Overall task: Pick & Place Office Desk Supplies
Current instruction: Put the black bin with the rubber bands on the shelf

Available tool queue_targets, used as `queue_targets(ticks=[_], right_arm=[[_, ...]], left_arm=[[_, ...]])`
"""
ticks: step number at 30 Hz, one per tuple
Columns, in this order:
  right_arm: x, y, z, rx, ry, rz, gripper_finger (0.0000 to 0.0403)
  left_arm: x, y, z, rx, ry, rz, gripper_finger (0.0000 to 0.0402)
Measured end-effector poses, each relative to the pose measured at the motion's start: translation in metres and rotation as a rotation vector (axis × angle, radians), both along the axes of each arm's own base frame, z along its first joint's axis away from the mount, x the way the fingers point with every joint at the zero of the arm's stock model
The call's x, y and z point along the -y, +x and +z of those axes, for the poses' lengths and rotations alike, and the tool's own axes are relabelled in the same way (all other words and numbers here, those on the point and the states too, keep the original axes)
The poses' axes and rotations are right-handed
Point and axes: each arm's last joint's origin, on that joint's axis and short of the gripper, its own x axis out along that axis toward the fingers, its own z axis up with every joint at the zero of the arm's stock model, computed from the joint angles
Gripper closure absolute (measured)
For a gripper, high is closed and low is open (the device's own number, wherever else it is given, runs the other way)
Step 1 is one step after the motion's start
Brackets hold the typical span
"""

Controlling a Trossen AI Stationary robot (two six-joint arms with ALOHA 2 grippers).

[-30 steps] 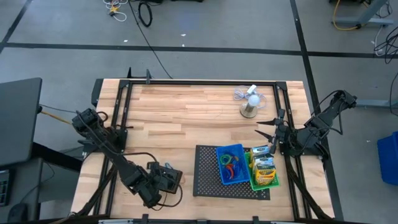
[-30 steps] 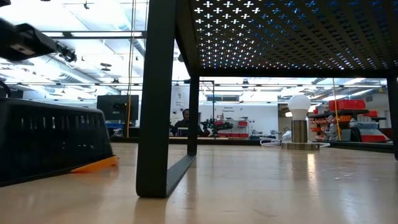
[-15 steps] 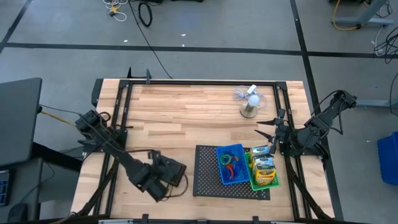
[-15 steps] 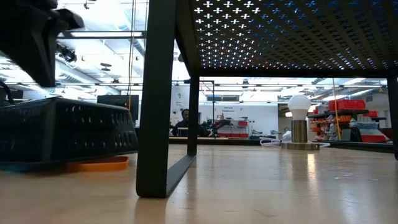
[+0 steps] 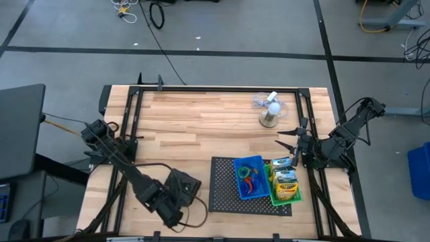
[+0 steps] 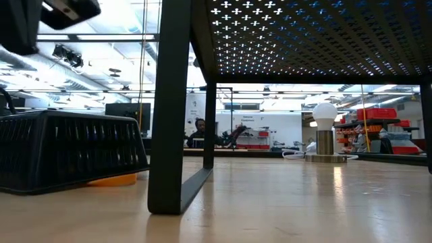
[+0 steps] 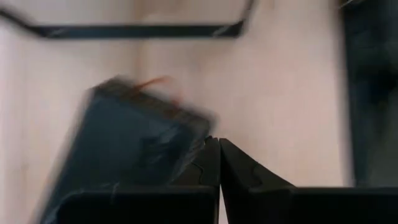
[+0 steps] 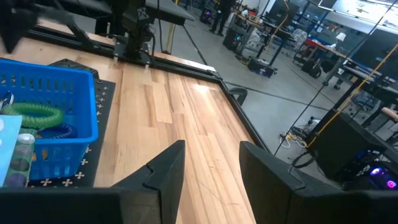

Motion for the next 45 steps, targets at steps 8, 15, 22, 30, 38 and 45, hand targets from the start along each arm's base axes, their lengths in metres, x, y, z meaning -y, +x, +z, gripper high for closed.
queue_targets(ticks=[8,15,22,30,38,45], right_arm=[[0.000,0.000,0.000,-0.003,0.003,0.010,0.0243],[-0.001,0.000,0.000,-0.010,0.014,0.042,0.0243],[-0.003,0.001,0.003,0.015,0.044,0.063,0.0243],[-0.003,0.002,0.004,0.025,0.057,0.072,0.0243],[-0.010,0.008,0.012,0.071,0.019,0.144,0.0243],[-0.020,0.022,0.024,0.010,-0.076,0.098,0.0243]], left_arm=[[0.015,0.009,-0.034,-0.109,-0.079,-0.030,0.0401],[0.017,0.002,-0.056,-0.217,-0.020,0.032,0.0401],[-0.045,-0.032,-0.063,-0.144,0.695,0.580,0.0402],[-0.044,-0.029,-0.062,-0.075,0.670,0.573,0.0402],[-0.042,-0.014,-0.066,-0.046,0.663,0.398,0.0401],[-0.025,-0.002,-0.075,0.027,0.526,0.324,0.0356]])
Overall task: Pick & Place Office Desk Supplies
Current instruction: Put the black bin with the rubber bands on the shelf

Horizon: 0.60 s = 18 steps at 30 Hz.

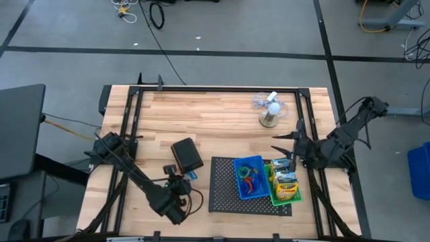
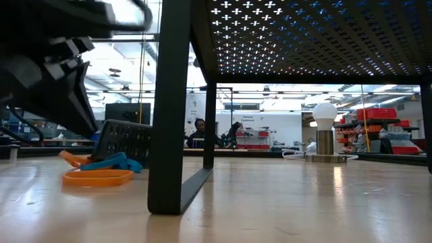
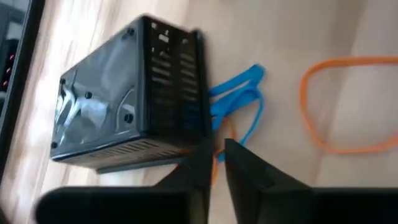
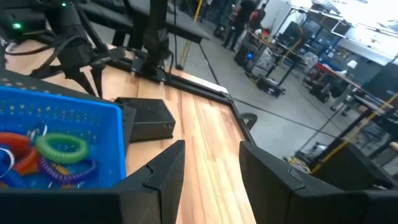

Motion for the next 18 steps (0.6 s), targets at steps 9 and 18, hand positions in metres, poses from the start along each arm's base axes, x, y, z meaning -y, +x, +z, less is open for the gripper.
queue_targets(ticks=[9,18], right_arm=[[-0.014,0.018,-0.002,-0.064,-0.077,-0.029,0.0243],[-0.014,0.019,-0.003,-0.071,-0.104,-0.047,0.0242]], left_arm=[[-0.018,0.015,-0.027,-0.017,0.040,0.123,0.0188],[-0.044,0.034,-0.034,-0.003,0.061,0.230,0.0113]])
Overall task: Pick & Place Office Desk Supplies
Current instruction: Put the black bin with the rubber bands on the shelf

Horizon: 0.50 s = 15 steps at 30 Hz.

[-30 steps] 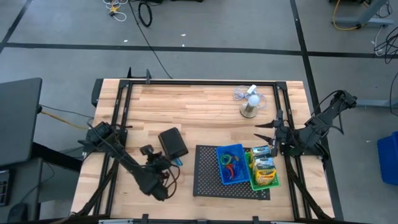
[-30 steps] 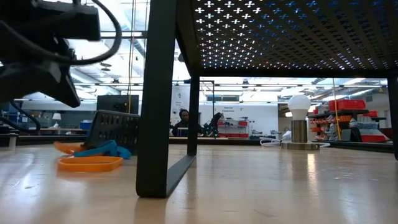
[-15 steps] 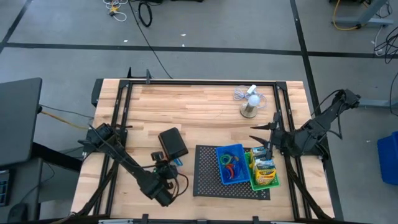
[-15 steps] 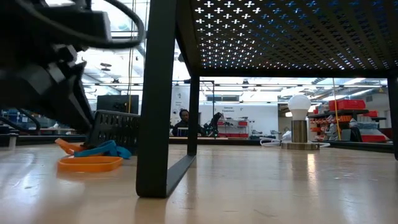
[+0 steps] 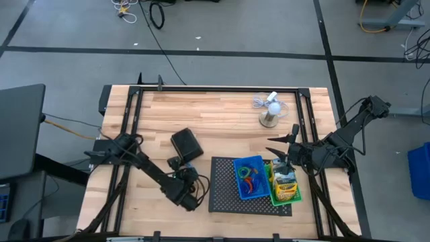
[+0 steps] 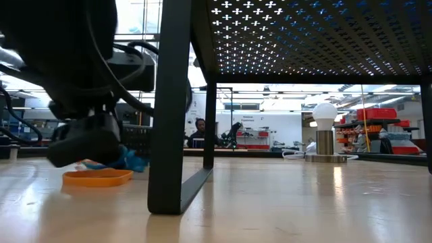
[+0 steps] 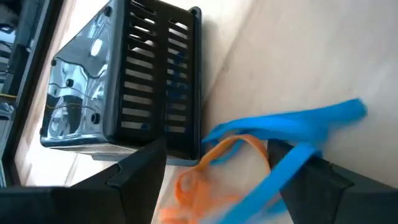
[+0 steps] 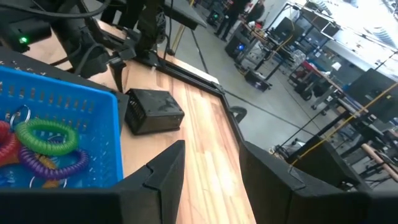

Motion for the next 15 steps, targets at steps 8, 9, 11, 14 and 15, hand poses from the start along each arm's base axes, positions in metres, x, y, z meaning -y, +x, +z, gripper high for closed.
queue_targets(ticks=[8,9,11,14,15], right_arm=[[0.000,0.000,0.000,-0.003,-0.011,0.002,0.0242],[0.000,0.000,0.000,-0.003,-0.011,0.002,0.0242],[0.000,0.000,0.000,-0.004,-0.012,0.002,0.0242],[0.000,0.000,0.000,-0.005,-0.015,0.003,0.0242],[0.000,0.000,0.000,-0.005,-0.015,0.003,0.0242]], left_arm=[[-0.020,-0.013,0.002,-0.120,0.103,0.115,0.0132],[-0.022,-0.015,0.004,-0.124,0.122,0.131,0.0138],[-0.025,-0.019,0.007,-0.137,0.157,0.153,0.0149],[-0.027,-0.022,0.004,-0.118,0.177,0.155,0.0163],[-0.028,-0.023,0.003,-0.103,0.184,0.154,0.0166]])
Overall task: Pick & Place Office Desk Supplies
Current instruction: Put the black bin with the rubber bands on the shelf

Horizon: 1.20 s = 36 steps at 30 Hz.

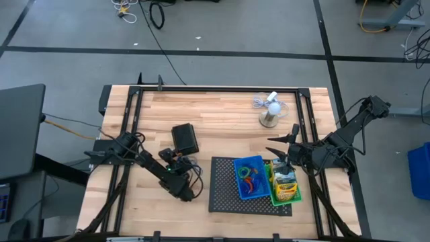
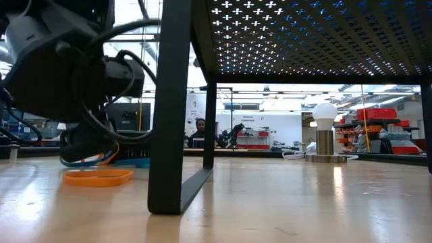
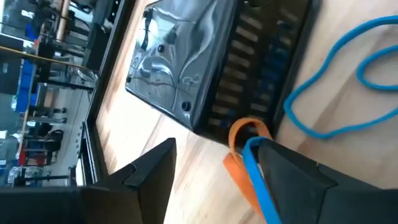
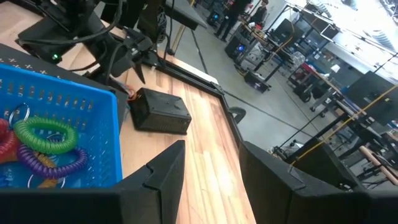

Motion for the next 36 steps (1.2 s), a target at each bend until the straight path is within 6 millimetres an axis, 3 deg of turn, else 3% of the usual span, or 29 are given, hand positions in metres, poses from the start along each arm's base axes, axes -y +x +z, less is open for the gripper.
queue_targets(ticks=[8,13,21,24,28,31,36], right_arm=[[0.000,0.000,0.000,-0.002,-0.004,0.001,0.0242],[0.000,0.000,0.000,-0.004,-0.012,0.003,0.0243],[0.000,0.000,0.000,-0.007,-0.022,0.006,0.0243],[0.000,0.000,0.000,-0.009,-0.026,0.008,0.0243],[0.000,0.000,0.000,-0.013,-0.025,0.021,0.0243],[-0.001,0.000,0.000,-0.017,-0.019,0.040,0.0243],[-0.005,0.002,0.002,-0.003,0.069,0.133,0.0243]], left_arm=[[-0.004,0.003,-0.011,0.107,0.040,-0.068,0.0154],[-0.011,0.012,-0.012,0.064,0.030,-0.106,0.0130],[-0.018,0.011,0.005,0.041,0.039,-0.097,0.0125],[-0.016,0.011,0.008,0.009,-0.006,-0.101,0.0150],[-0.013,0.013,0.009,-0.072,-0.125,-0.135,0.0214],[-0.007,0.015,0.016,-0.014,-0.192,-0.151,0.0263],[0.008,0.001,0.074,0.278,-0.087,-0.270,0.0293]])
